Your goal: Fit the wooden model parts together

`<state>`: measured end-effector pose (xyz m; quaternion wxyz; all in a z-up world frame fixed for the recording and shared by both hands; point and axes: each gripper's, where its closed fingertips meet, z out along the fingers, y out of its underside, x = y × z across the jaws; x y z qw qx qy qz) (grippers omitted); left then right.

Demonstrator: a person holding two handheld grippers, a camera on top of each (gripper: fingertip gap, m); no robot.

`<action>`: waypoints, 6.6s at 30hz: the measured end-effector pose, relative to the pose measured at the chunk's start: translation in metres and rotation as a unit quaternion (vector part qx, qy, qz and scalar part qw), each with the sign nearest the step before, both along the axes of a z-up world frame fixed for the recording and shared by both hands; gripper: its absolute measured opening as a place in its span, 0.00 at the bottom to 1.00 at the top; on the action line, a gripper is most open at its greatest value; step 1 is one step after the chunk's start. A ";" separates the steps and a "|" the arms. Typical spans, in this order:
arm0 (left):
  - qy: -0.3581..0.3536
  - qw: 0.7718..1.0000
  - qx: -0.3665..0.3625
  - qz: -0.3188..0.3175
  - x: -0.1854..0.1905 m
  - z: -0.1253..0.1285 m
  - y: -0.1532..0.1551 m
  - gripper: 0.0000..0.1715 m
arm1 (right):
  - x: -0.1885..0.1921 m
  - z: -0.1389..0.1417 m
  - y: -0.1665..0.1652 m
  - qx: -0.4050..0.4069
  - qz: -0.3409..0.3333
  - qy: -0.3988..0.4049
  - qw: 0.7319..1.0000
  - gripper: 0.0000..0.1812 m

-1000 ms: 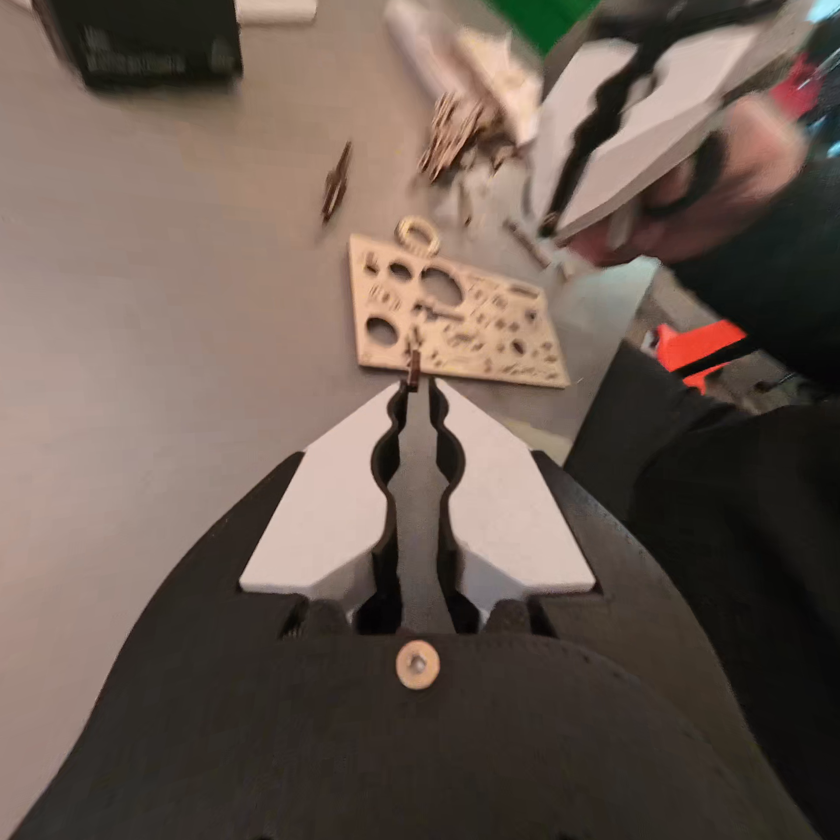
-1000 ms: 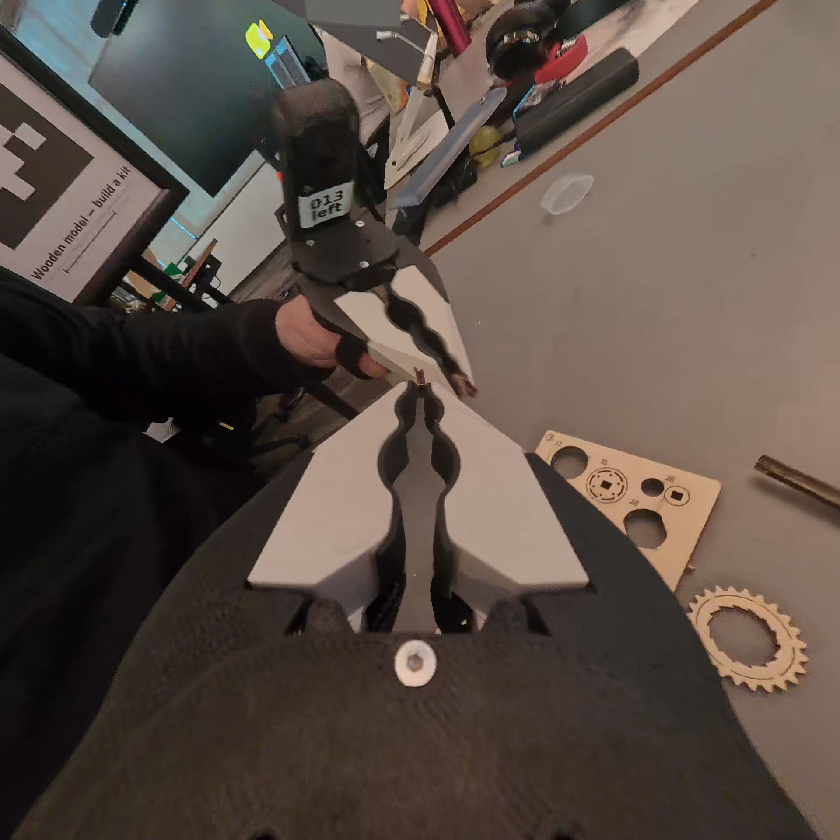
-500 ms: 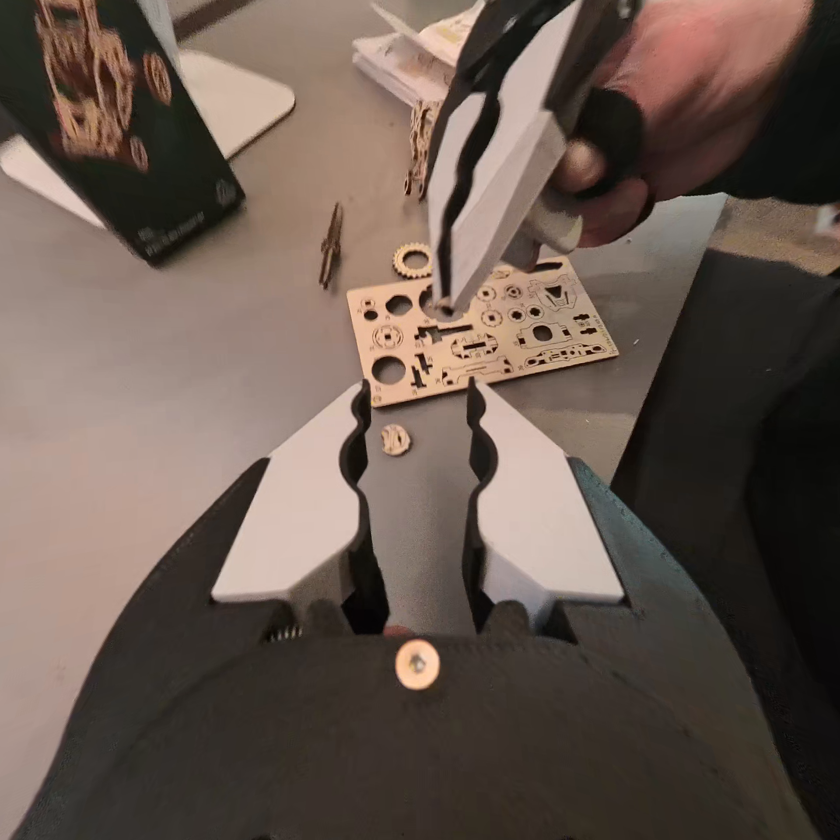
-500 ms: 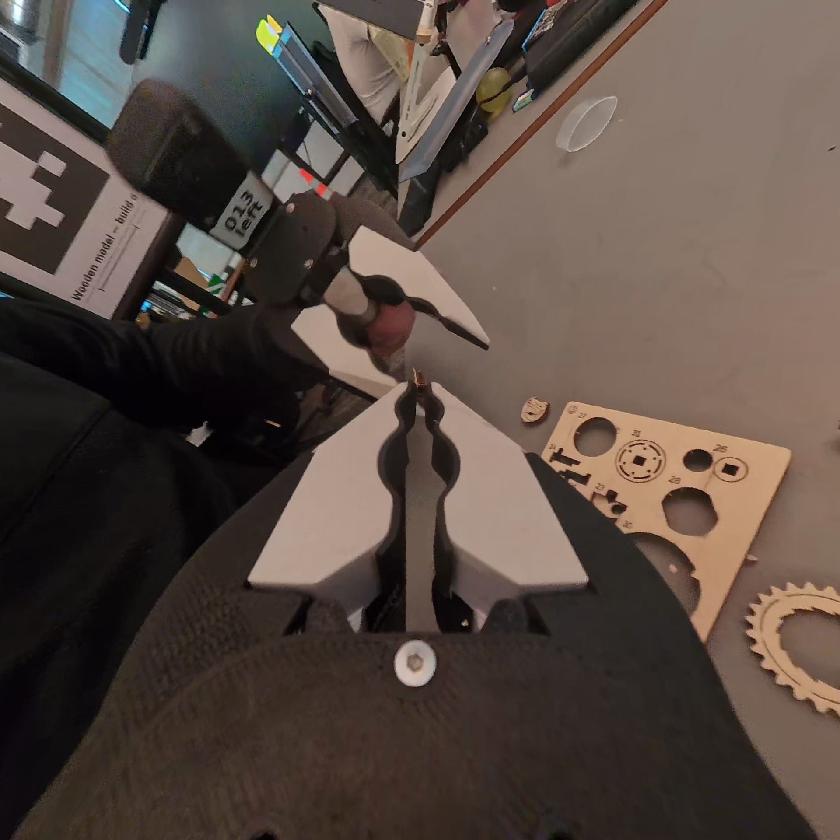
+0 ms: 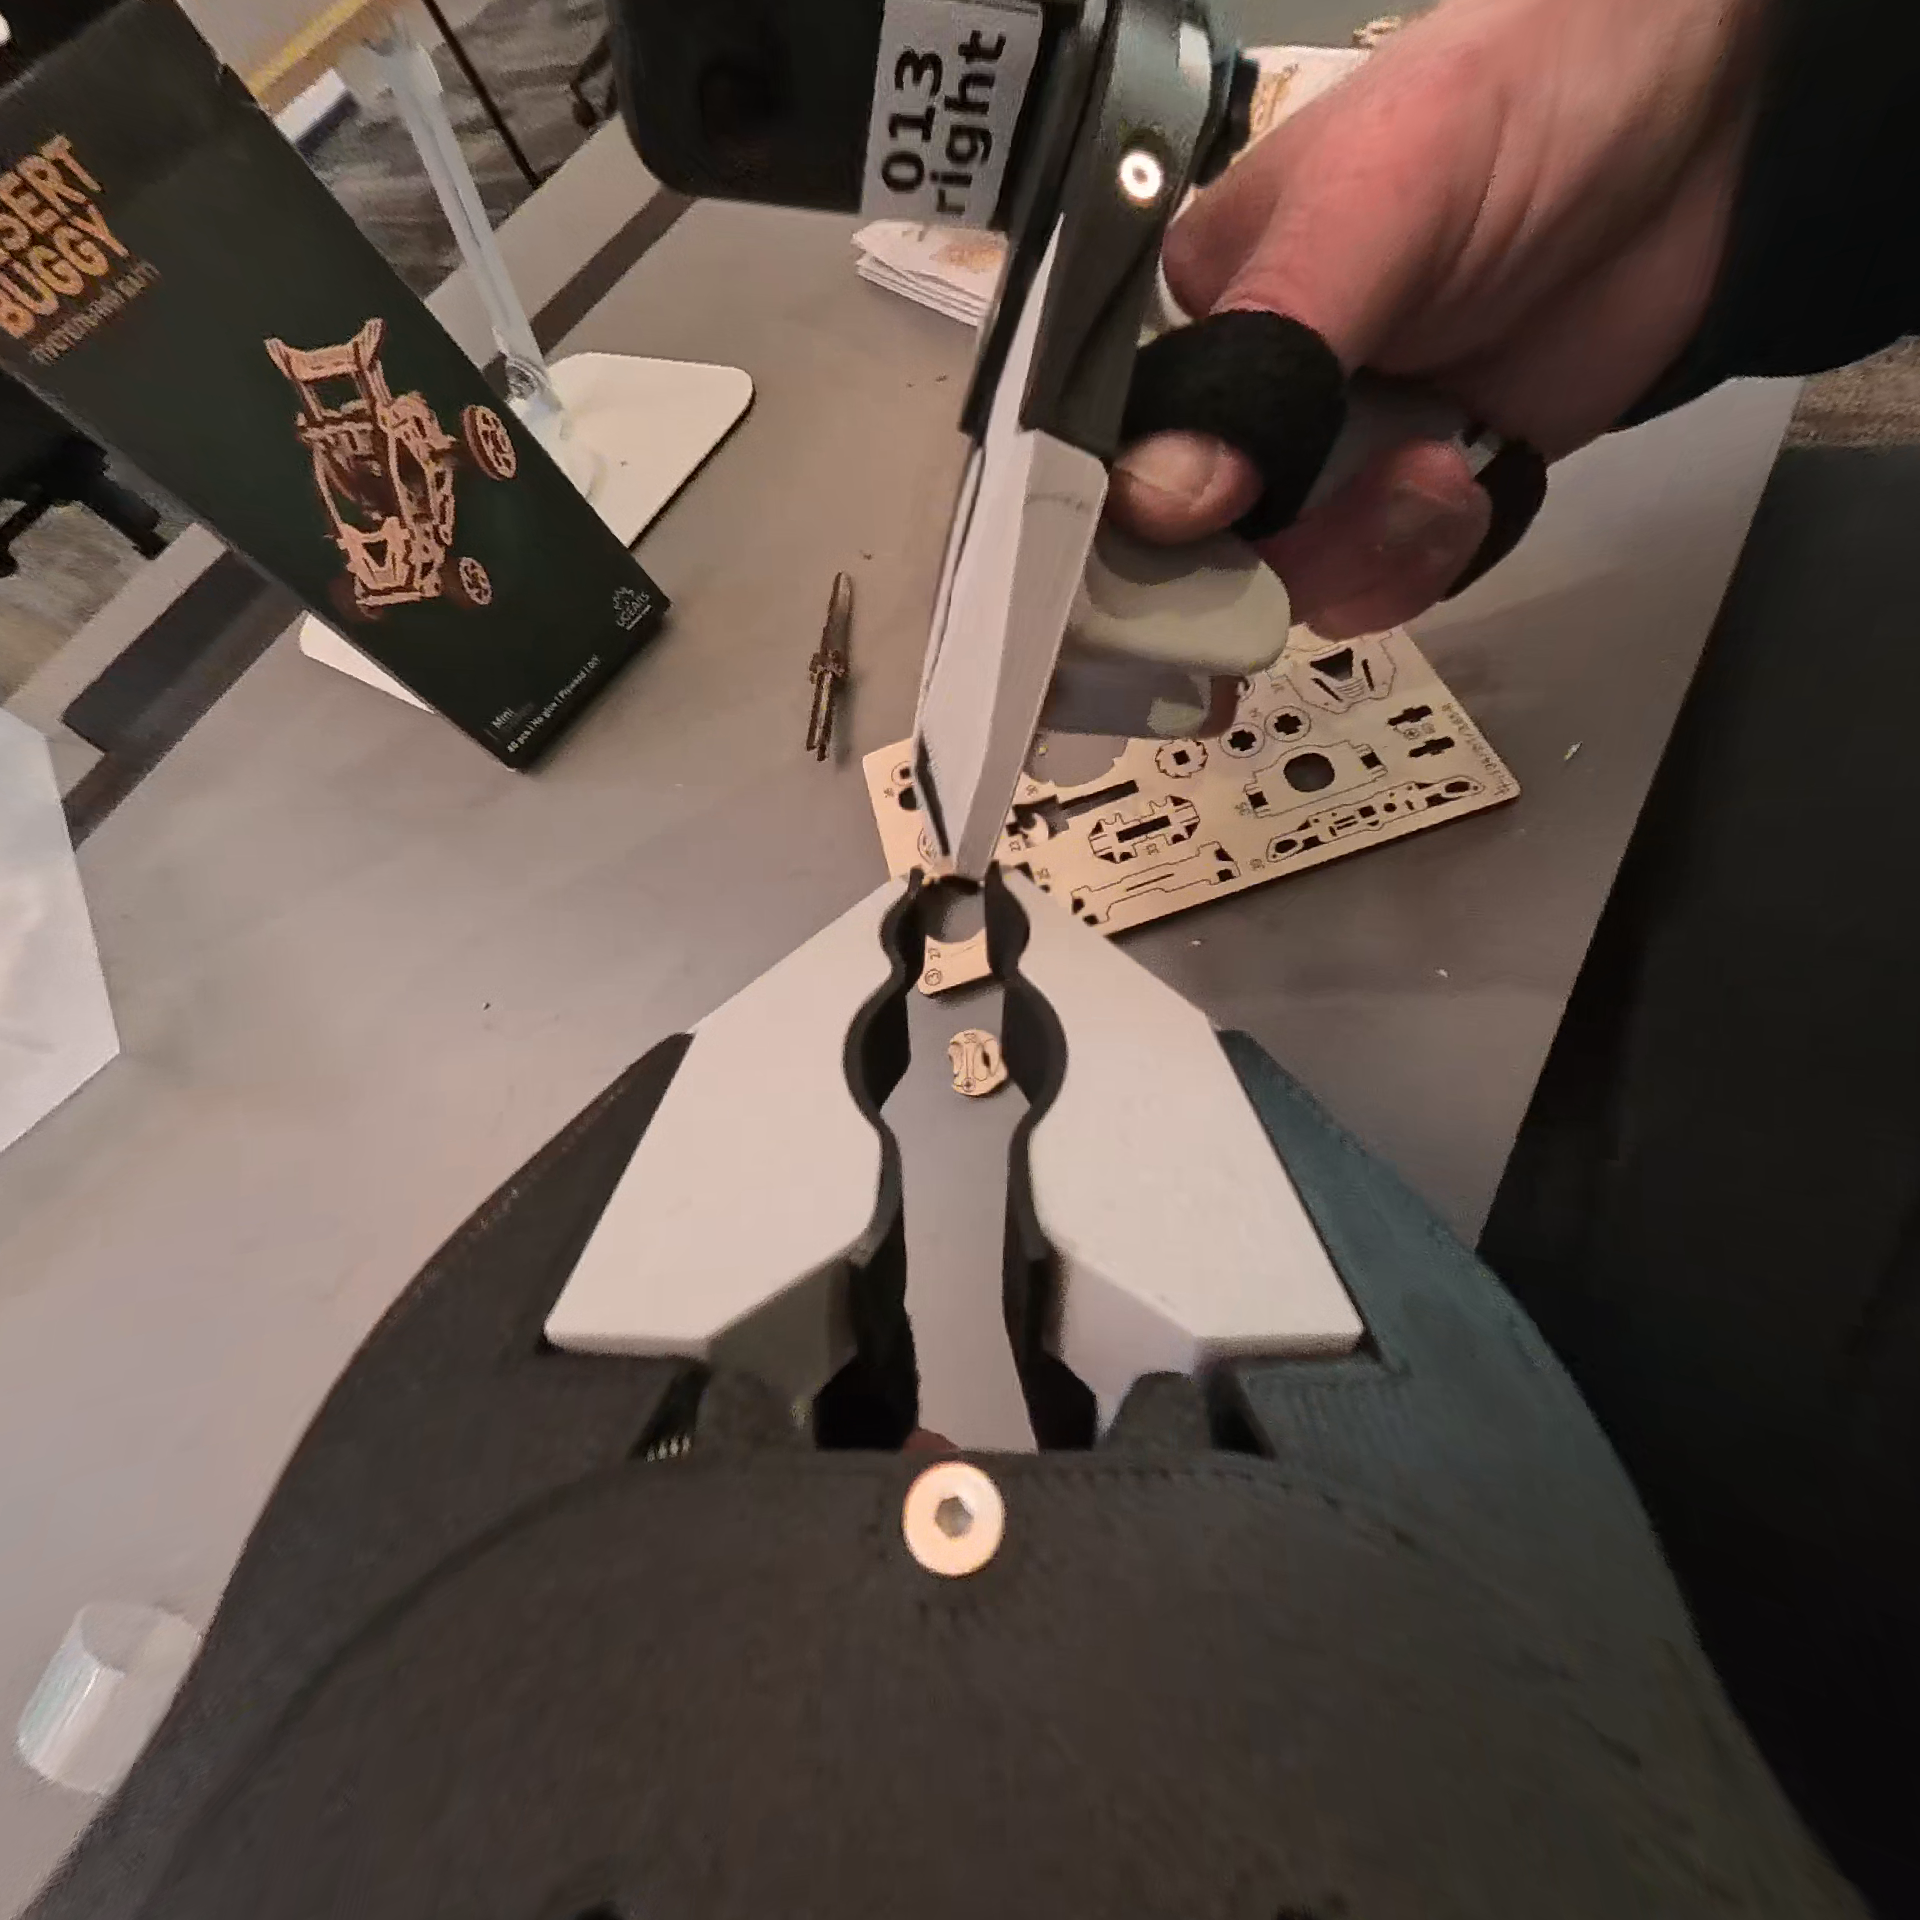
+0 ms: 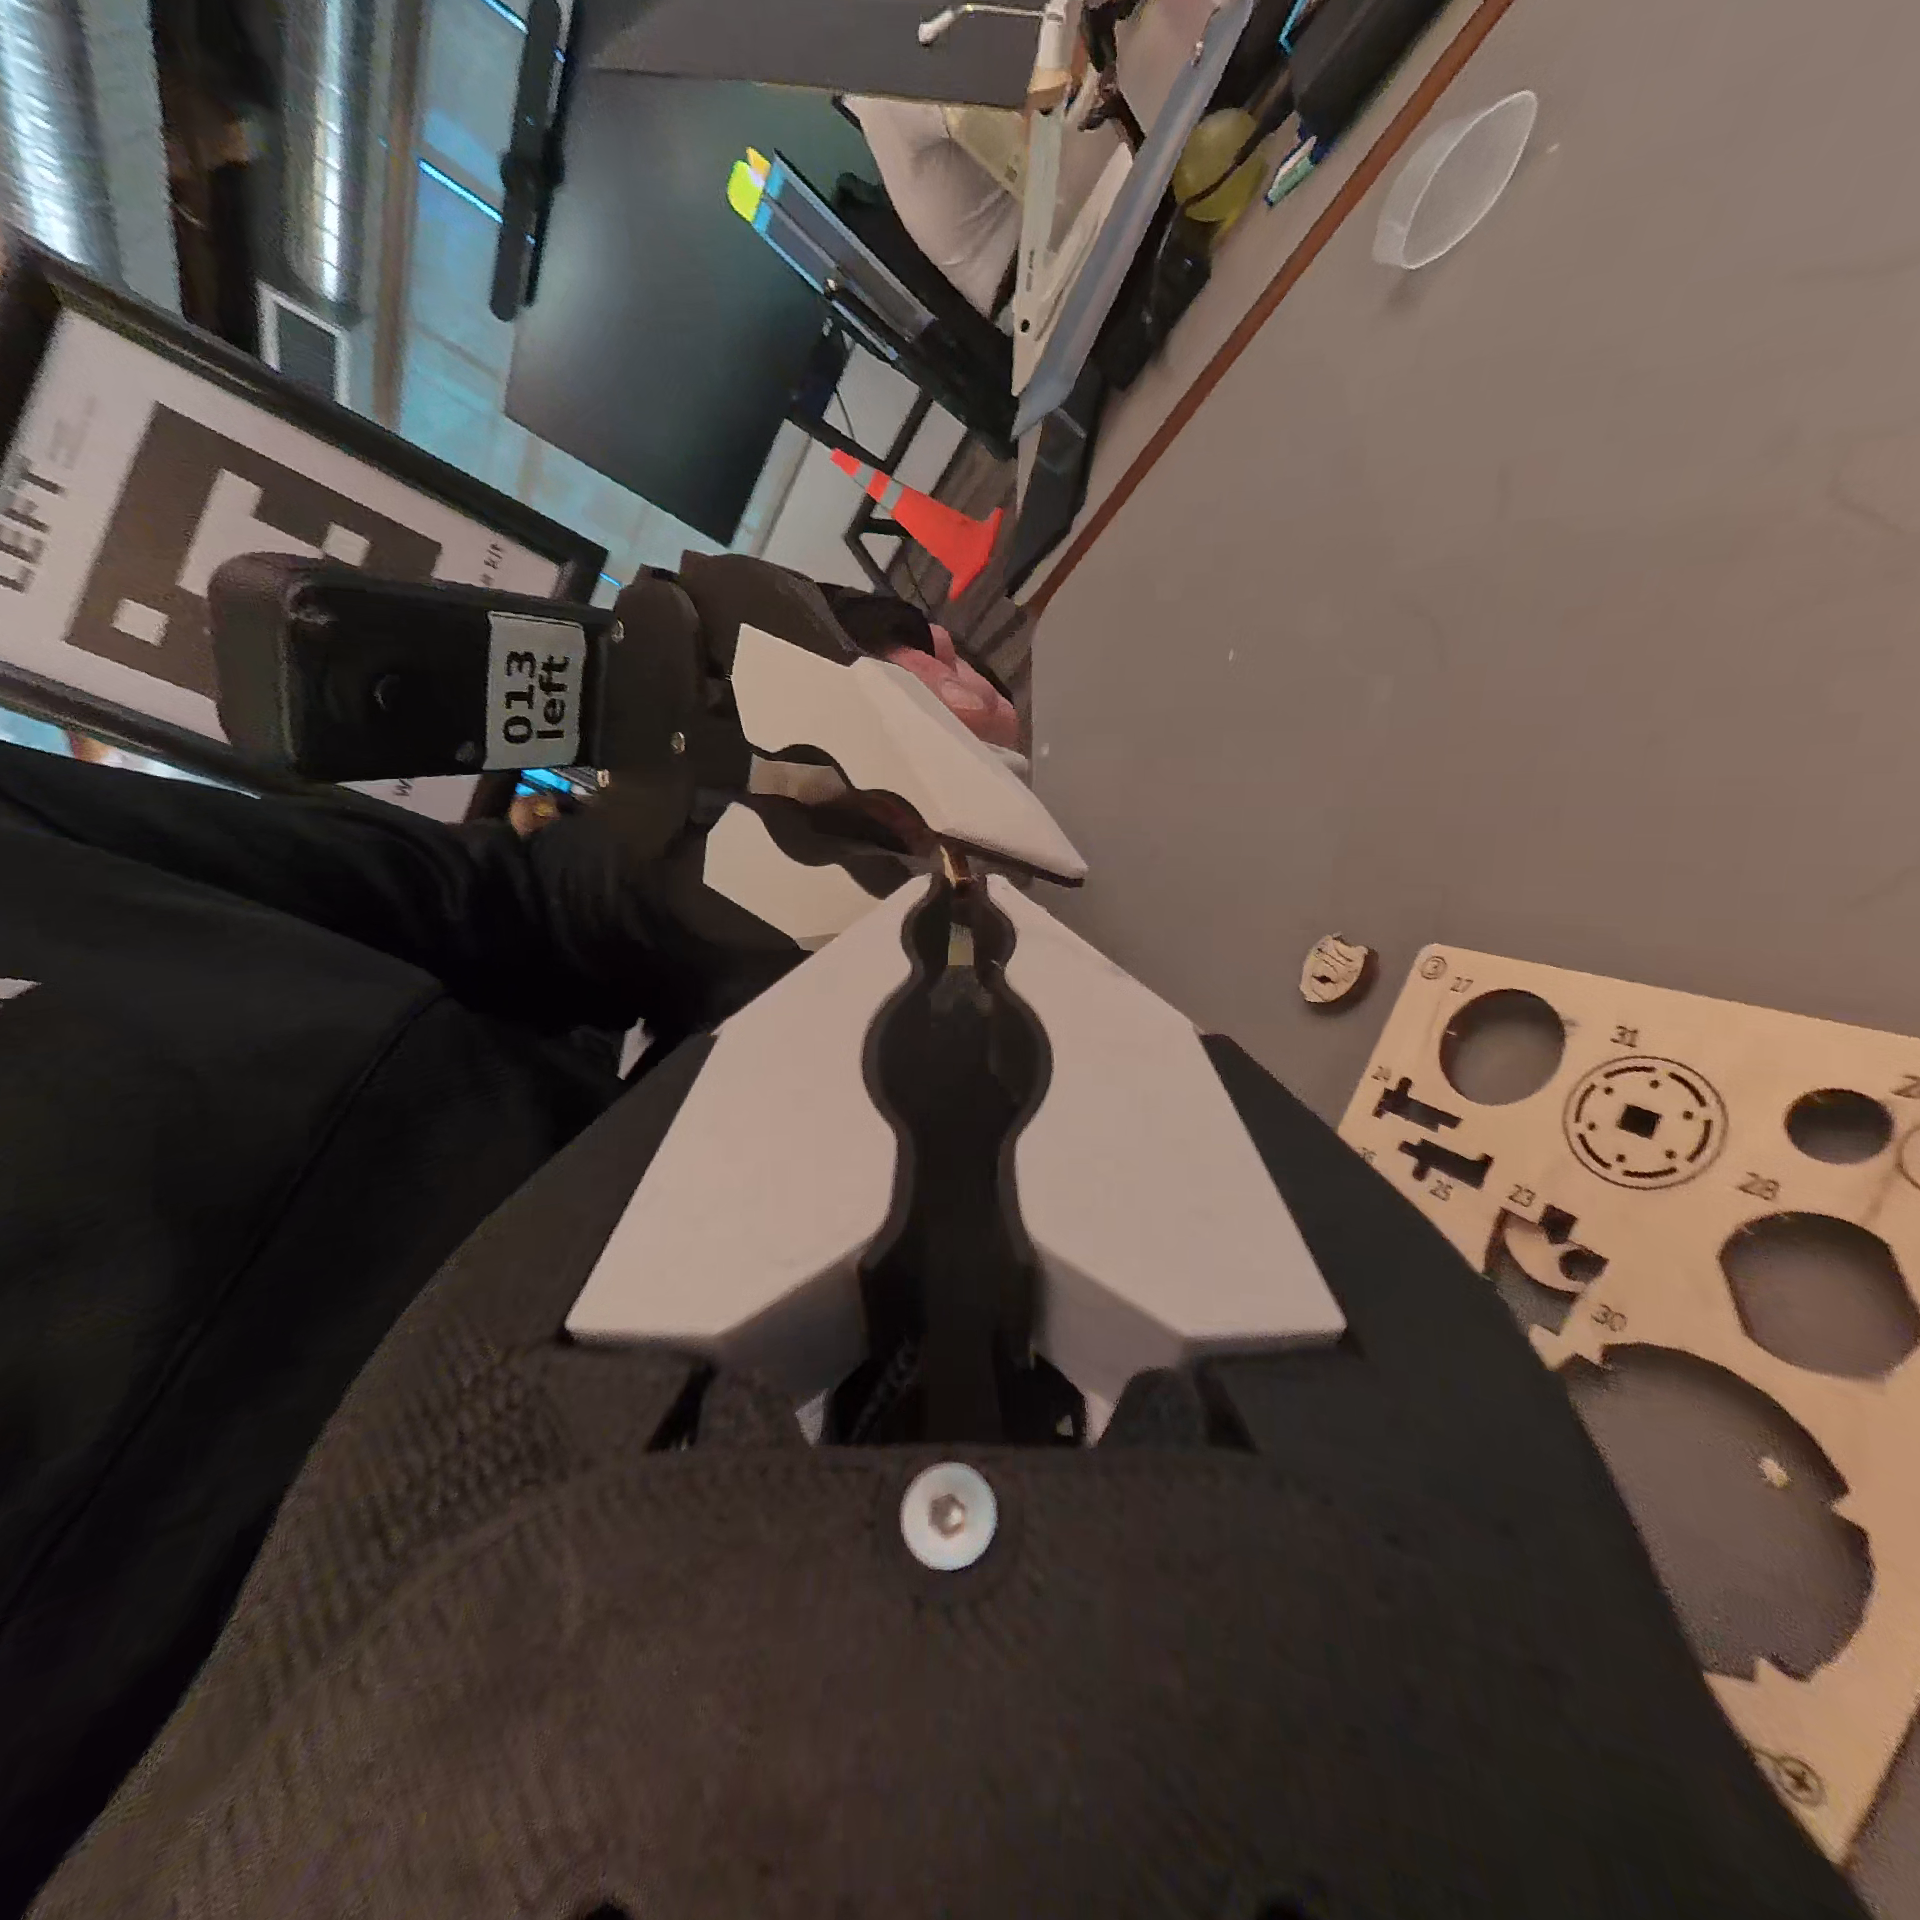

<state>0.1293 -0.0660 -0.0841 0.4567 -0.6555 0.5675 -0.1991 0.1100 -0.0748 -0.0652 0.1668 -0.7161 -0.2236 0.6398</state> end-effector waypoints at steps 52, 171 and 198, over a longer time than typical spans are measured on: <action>-0.316 0.877 -0.359 -0.039 -0.004 0.036 -0.002 0.07 | 0.023 0.006 0.001 0.208 -0.008 -0.100 0.973 0.06; -0.383 0.833 -0.398 -0.020 -0.021 0.071 0.013 0.01 | -0.010 0.046 0.018 0.175 -0.061 -0.020 0.982 0.00; -0.308 0.905 -0.258 0.142 -0.028 0.067 0.037 0.00 | -0.019 0.042 0.039 0.324 -0.134 -0.190 0.917 0.00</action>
